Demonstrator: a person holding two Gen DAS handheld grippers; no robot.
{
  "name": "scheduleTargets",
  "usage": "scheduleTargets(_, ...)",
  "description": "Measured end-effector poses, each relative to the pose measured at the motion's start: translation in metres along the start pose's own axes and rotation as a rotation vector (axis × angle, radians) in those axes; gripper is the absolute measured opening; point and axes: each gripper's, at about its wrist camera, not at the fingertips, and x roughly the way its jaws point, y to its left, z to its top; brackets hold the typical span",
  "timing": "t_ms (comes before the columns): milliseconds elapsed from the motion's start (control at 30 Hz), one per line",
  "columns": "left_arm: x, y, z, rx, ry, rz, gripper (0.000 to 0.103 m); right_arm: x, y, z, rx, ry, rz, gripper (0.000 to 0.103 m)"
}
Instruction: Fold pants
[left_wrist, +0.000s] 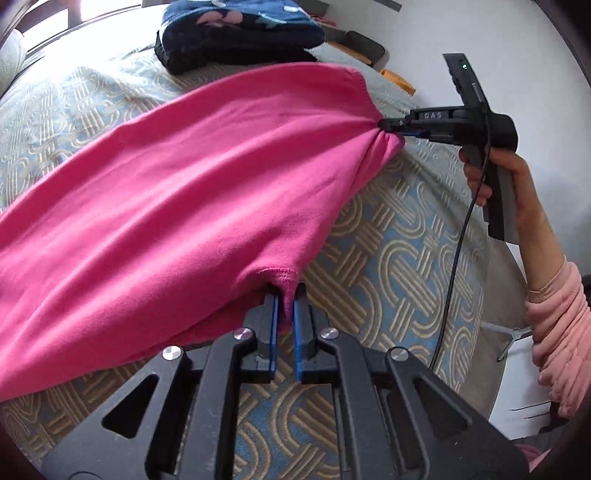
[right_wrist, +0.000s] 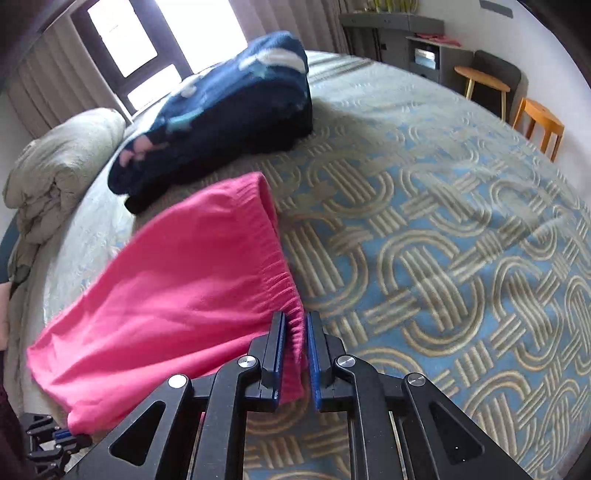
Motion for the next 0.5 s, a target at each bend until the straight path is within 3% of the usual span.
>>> scheduleTargets(67,-0.001,-0.002,-0.004,0.003,-0.009,0.005,0.007,-0.004,-0.005,-0.003,0.035,-0.030,-0.014,0.037)
scheduleTargets(100,-0.002,-0.002,-0.003,0.006,-0.012,0.004,0.007,-0.009,-0.007,-0.004,0.054,-0.034,-0.013,0.039)
scheduleTargets(167,-0.005,-0.006,-0.003,0.019,-0.021,0.017,0.007,-0.019,-0.006,-0.006,0.063,-0.054,-0.009,0.040)
scheduleTargets(233,-0.004,-0.009,-0.001,0.024,-0.019,0.032,0.010,-0.027,0.000,-0.008,0.041,-0.082,-0.065,0.040)
scheduleTargets(400,-0.016,-0.002,-0.002,-0.044,-0.020,-0.005,0.029,-0.046,0.007,-0.019,0.028,-0.113,-0.048,0.040)
scheduleTargets(500,-0.045,0.011,-0.013,-0.072,-0.060,0.007,0.033,-0.062,0.027,-0.025,-0.029,-0.155,-0.058,0.040)
